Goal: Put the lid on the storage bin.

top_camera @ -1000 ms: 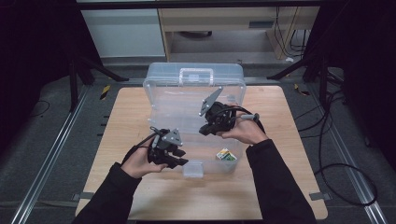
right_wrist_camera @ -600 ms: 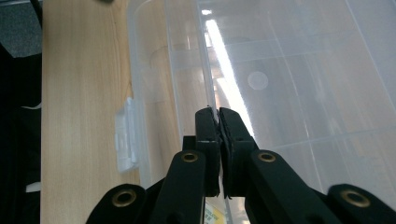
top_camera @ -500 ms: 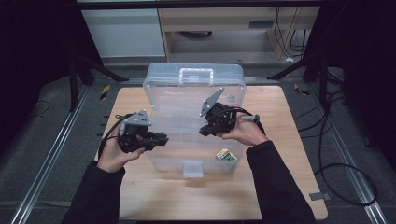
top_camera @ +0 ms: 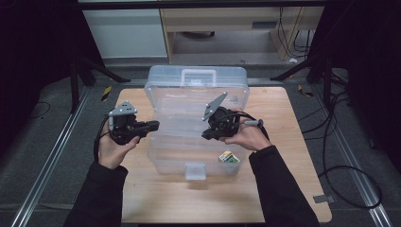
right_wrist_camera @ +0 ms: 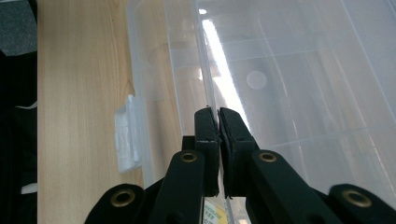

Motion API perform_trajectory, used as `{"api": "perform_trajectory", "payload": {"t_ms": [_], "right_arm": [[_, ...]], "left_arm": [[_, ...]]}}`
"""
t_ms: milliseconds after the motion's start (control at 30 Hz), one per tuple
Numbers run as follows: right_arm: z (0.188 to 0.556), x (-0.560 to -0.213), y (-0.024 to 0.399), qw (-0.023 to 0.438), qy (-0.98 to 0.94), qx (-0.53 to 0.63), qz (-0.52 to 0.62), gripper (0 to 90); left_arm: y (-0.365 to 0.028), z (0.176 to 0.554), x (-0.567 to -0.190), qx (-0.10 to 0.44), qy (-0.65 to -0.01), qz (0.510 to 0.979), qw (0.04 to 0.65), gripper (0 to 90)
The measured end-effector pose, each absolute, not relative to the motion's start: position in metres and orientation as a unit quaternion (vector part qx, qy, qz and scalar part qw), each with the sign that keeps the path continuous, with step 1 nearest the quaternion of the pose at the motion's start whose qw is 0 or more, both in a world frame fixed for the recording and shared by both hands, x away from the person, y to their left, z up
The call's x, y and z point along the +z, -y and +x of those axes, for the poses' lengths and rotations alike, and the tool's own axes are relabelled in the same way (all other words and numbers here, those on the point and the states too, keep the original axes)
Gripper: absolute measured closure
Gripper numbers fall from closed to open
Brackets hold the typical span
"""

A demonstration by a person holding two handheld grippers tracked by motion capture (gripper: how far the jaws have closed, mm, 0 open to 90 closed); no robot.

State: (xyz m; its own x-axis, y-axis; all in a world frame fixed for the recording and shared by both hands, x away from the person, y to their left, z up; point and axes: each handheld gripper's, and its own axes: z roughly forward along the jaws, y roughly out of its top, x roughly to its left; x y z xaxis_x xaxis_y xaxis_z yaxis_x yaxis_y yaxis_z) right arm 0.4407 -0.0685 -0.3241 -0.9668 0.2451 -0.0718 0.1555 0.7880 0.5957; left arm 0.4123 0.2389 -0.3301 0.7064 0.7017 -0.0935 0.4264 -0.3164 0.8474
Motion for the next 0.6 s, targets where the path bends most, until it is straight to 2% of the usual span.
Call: {"api": "perform_trajectory", "payload": {"t_ms": [367,600], "right_arm": [[0.431,-0.329,0.067,0.089,-0.942,0.306,0.108,85.5],[0.426,-0.334,0.068,0.092,-0.942,0.306,0.106,84.7]], "left_arm": [[-0.242,0.419,-0.334,0.188,-0.38,0.767,0.482,86.7],[-0.242,0.42,-0.329,0.193,-0.38,0.754,0.499,88.8]]}}
